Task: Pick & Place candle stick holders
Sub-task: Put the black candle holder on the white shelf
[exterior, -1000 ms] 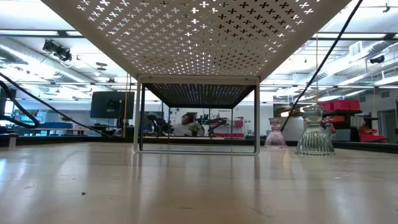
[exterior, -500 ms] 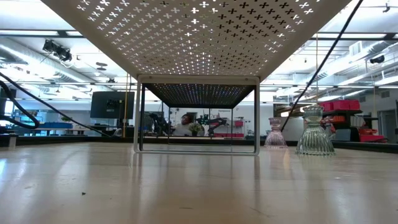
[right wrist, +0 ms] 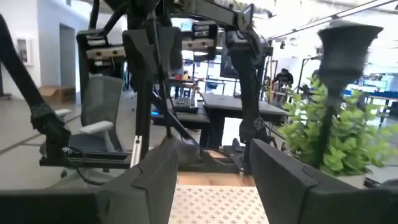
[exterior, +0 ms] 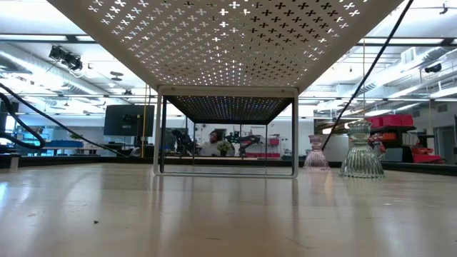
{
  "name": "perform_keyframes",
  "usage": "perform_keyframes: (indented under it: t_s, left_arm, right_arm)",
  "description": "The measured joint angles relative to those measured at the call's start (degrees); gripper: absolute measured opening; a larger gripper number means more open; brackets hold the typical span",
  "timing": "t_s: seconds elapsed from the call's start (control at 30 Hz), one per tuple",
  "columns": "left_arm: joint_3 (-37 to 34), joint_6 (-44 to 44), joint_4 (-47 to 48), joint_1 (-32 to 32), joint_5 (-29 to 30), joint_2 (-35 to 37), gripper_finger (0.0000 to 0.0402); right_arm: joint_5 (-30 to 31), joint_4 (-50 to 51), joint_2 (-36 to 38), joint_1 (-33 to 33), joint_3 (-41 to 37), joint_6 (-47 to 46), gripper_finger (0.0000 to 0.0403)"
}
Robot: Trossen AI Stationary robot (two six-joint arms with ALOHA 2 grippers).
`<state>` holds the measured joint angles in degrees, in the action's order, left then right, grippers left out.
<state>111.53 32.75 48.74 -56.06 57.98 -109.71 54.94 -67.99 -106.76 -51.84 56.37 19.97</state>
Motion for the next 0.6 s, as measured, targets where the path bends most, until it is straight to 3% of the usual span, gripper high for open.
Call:
perform_keyframes:
  t_s: [0.23,0.6]
  left_arm:
    - [-4.36,-12.13,-15.15,4.26,-10.04,-0.04,0.0014]
    - [-4.40,-15.69,-19.02,9.60,-16.95,-0.02,0.0015]
  right_arm:
    - [-3.52,2.85,0.00,0.67,3.20,-1.89,0.0199]
    - [-9.35,11.35,0.00,3.57,8.36,-3.65,0.0163]
